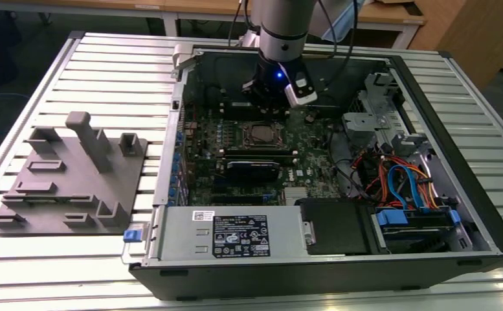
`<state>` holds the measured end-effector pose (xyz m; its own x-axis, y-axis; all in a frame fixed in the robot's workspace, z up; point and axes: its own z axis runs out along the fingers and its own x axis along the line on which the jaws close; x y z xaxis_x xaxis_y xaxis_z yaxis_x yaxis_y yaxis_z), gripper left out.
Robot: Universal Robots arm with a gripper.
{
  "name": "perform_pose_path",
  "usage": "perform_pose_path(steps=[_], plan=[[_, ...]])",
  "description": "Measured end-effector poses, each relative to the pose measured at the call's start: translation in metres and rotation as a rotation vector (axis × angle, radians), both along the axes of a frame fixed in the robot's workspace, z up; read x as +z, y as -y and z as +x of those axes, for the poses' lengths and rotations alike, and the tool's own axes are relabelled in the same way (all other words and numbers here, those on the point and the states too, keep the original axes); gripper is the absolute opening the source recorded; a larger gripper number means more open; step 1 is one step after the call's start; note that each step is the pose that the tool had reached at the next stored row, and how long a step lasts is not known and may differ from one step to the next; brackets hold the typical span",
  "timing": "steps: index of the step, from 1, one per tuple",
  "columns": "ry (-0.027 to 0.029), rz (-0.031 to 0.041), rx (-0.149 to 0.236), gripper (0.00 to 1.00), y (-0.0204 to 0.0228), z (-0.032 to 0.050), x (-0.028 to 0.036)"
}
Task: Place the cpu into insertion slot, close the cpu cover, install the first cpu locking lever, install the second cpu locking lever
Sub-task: 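Install the first cpu locking lever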
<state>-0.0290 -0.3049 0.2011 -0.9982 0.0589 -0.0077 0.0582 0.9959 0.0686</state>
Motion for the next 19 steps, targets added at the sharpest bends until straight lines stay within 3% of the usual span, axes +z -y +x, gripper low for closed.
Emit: perform_pose_path(steps=[14,19], plan=[[-0.0024,-0.0001,0.0,0.11,0.0003,0.0037,0.0],[-0.0025,-0.0002,0.0,0.11,0.0037,0.0037,-0.0005]])
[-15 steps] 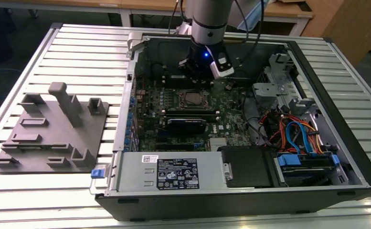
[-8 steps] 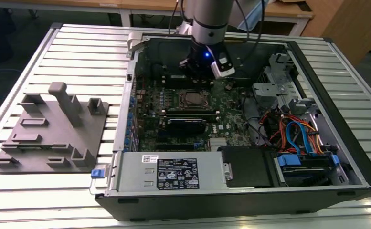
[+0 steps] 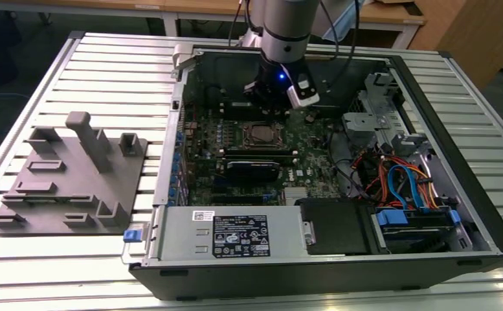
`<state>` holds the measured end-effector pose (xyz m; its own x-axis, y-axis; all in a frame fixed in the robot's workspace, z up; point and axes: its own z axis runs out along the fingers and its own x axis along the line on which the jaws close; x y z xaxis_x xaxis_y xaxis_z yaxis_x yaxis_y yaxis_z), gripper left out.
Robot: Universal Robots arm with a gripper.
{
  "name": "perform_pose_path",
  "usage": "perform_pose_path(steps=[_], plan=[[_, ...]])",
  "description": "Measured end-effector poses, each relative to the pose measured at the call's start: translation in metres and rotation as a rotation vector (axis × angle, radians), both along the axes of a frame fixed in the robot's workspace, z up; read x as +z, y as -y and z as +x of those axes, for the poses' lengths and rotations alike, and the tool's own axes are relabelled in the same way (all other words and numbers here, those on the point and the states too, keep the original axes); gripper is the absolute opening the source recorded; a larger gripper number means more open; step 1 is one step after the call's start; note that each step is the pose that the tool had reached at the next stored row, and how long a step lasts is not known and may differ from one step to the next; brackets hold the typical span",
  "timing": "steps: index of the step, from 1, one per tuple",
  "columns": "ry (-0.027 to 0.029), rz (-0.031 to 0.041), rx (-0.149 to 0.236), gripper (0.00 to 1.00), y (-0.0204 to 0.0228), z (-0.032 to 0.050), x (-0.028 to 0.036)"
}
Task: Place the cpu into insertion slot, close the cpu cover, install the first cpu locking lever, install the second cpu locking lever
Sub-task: 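Install the first cpu locking lever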
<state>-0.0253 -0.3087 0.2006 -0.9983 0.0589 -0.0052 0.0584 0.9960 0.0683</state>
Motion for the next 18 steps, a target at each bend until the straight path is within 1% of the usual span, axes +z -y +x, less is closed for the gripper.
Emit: perform_pose_path(steps=[3,9,12,14,18], plan=[[0.0001,-0.0011,0.0,0.11,0.0004,0.0,-0.0008],[-0.0004,-0.0081,0.0,0.11,0.0005,0.0,-0.0021],[-0.0001,-0.0085,0.0,0.11,0.0005,0.0,-0.0024],[-0.0001,-0.0105,0.0,0.11,0.0005,0.0,-0.0026],[0.0004,-0.0094,0.0,0.11,0.0004,0.0001,-0.002]])
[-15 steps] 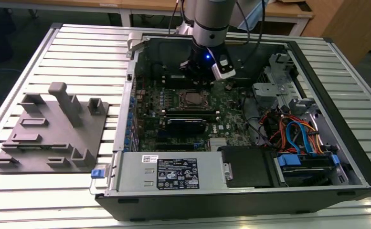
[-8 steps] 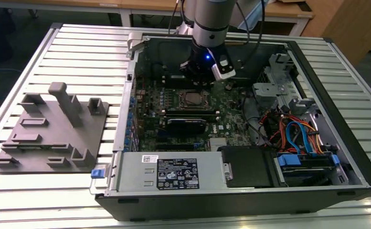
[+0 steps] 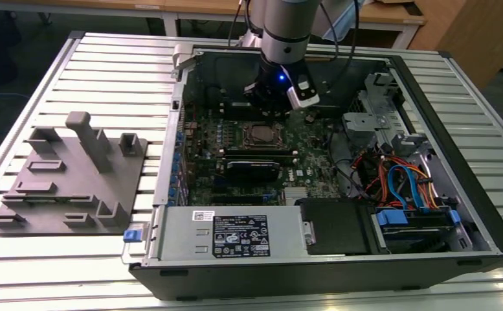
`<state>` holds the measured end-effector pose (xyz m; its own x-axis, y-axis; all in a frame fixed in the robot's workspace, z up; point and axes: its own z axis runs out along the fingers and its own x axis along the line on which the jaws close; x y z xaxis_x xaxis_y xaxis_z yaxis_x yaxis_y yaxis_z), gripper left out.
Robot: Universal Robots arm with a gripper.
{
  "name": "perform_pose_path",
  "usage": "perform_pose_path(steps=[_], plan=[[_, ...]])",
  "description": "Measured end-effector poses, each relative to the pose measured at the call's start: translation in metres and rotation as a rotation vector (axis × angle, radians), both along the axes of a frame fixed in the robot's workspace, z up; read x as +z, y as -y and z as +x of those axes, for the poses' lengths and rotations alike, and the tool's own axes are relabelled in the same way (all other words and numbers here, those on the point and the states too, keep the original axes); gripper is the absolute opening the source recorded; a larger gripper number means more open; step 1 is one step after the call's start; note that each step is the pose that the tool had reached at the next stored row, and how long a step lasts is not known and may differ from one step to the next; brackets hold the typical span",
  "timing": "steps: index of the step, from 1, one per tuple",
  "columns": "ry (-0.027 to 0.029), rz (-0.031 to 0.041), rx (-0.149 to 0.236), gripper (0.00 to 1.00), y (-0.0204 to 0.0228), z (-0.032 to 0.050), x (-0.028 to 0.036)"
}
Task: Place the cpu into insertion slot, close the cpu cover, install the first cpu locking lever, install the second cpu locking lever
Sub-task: 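Install the first cpu locking lever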
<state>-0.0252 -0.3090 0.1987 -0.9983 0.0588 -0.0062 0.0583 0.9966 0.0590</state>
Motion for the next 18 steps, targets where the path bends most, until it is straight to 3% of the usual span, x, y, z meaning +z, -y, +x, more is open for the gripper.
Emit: perform_pose_path(steps=[6,18], plan=[[-0.0003,-0.0019,0.0,0.11,0.0001,0.0,0.0009],[-0.0006,-0.0286,0.0,0.11,0.0002,0.0008,-0.001]])
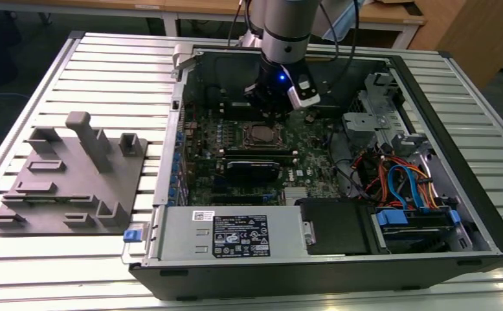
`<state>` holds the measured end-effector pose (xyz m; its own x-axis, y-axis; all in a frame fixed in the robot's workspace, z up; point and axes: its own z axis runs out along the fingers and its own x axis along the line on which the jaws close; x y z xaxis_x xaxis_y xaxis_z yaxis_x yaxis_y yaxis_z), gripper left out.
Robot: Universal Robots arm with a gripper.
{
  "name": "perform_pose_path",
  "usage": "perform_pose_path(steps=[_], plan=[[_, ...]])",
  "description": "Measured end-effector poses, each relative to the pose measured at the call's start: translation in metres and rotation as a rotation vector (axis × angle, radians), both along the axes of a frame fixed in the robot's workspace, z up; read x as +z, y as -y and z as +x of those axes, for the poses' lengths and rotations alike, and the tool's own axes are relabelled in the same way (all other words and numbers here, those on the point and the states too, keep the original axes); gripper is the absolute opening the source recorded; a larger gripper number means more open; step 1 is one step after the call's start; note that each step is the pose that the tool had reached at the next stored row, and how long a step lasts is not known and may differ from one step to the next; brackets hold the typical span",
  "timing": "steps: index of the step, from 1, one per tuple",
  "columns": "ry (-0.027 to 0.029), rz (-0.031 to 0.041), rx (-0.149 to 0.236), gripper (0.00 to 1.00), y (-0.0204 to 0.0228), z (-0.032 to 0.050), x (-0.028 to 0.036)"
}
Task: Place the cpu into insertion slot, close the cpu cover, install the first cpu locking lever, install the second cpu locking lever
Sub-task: 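Install the first cpu locking lever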
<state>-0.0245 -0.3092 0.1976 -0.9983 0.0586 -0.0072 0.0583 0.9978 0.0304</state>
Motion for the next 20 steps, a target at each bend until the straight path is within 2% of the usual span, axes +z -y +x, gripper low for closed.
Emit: perform_pose_path(steps=[8,13,20], plan=[[0.0007,-0.0004,0.0,0.11,-0.0002,0.0001,0.0009],[0.0002,-0.001,0.0,0.11,-0.0001,-0.0002,0.0062],[0.0013,0.0,0.0,0.11,0.0,-0.0093,0.0072]])
